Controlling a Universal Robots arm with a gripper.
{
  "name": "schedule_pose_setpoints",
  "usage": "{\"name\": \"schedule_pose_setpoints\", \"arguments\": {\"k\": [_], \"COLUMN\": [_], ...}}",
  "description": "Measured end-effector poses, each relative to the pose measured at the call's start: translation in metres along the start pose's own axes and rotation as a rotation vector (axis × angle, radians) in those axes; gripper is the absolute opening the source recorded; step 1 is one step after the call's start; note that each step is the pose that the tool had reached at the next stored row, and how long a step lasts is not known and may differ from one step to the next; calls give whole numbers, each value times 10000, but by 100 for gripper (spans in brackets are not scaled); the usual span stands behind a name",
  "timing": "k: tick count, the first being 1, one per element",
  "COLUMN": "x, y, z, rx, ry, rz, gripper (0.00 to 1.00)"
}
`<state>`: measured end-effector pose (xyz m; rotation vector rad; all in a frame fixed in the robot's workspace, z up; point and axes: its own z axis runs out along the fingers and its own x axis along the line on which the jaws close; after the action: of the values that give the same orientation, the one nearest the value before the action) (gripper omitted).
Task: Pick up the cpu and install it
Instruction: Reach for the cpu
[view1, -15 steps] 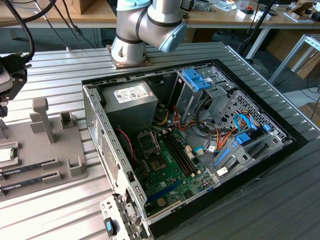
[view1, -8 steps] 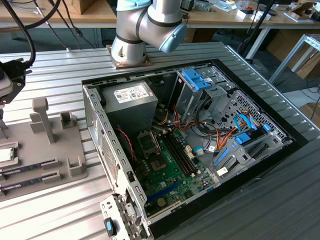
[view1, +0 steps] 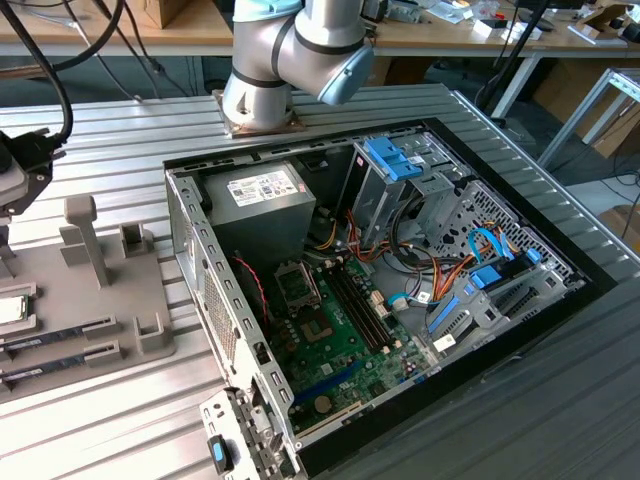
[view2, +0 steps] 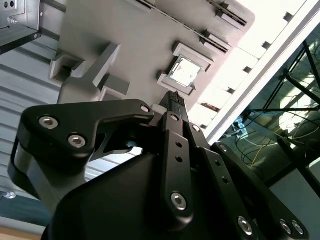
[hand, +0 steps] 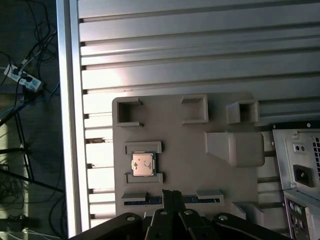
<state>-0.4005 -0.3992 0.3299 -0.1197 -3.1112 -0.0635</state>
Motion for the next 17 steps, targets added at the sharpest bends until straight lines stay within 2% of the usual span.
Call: {"name": "schedule_pose_setpoints", "arguments": {"k": [6,15,17], "x": [37,103,123], "y": [-1,35,32], "z": [50,127,161], "rx": [-1,0,-1], "ry": [-1,0,-1], "rz": [0,0,0], "gripper": [11,11,11]}}
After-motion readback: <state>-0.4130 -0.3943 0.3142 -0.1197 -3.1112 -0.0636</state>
